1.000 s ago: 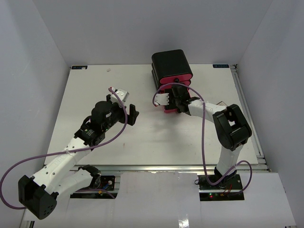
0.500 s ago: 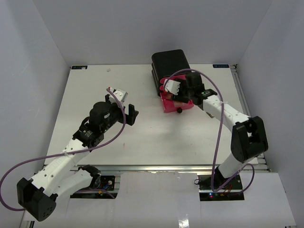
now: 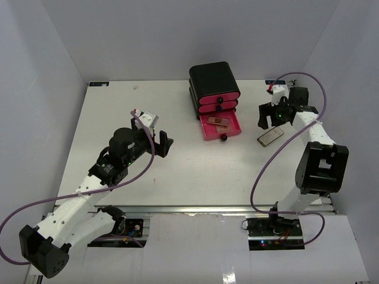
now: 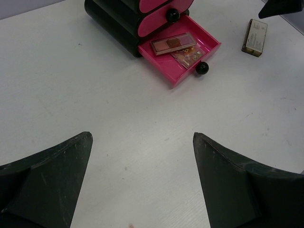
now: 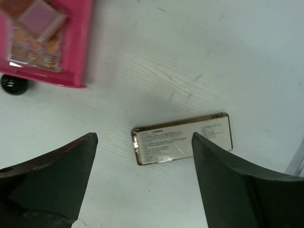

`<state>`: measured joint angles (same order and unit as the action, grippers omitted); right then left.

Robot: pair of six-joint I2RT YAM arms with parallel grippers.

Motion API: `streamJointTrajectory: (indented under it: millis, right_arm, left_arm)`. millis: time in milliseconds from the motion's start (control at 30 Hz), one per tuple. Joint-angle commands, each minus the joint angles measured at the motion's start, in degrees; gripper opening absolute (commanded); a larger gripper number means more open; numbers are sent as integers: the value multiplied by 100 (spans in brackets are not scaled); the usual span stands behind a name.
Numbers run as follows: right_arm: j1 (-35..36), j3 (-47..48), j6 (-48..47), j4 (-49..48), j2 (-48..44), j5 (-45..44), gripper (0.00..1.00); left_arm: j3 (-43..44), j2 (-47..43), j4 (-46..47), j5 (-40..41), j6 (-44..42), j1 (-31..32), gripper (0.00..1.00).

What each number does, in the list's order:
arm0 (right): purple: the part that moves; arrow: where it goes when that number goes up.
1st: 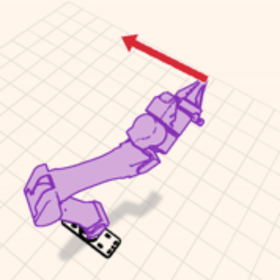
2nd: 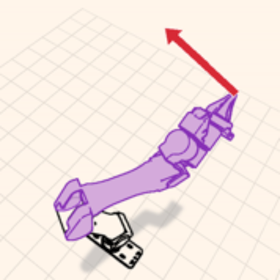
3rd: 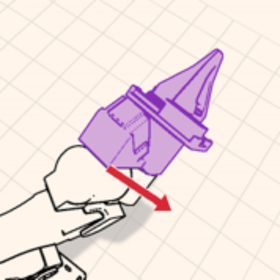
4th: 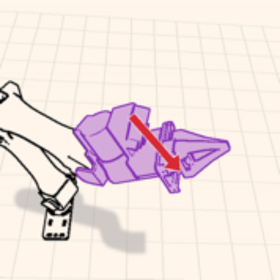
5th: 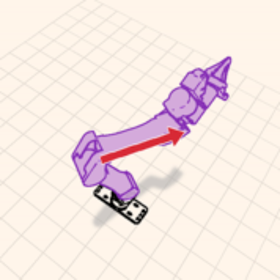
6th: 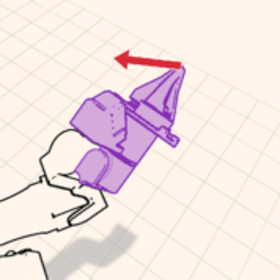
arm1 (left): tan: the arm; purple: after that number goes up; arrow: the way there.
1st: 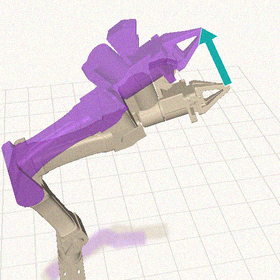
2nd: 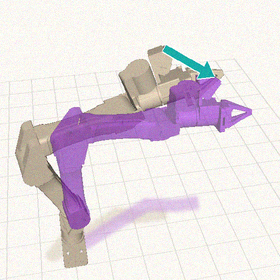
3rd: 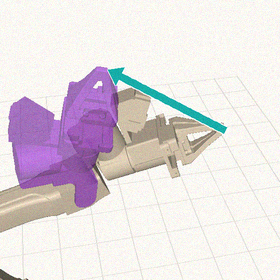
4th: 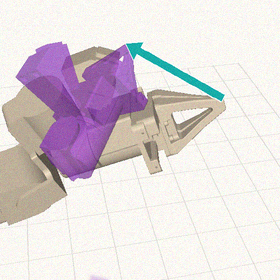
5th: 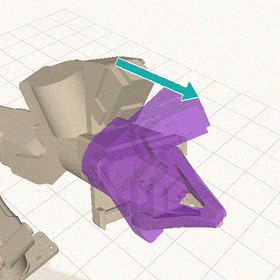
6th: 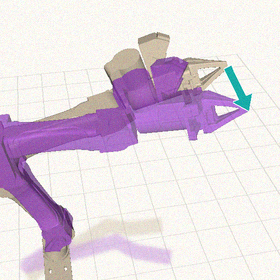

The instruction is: Organize the makeup

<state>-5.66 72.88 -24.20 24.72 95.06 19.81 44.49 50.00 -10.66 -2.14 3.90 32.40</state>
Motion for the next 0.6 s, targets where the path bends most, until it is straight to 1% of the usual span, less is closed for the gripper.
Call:
streamJointTrajectory:
  millis: [0,133,200,333,500,567]
  right_arm:
    - [-70,-300,1925,-221,60,-504,90]
    - [-58,-308,2648,-424,234,-1183,90]
    - [-66,-250,2818,-441,377,-1494,90]
    - [-67,-236,3109,-512,646,-1785,91]
    - [-67,-209,3574,-547,850,-2237,95]
    - [-67,-193,3640,-552,900,-2256,96]
  left_arm:
    - [16,-163,99,-129,14,-23,98]
    - [16,-166,99,-120,14,-23,98]
    - [16,-166,99,-129,14,-23,98]
    - [16,-157,106,-136,14,-23,98]
    - [0,-155,107,-92,5,-23,98]
    - [5,-145,108,-92,5,-23,98]
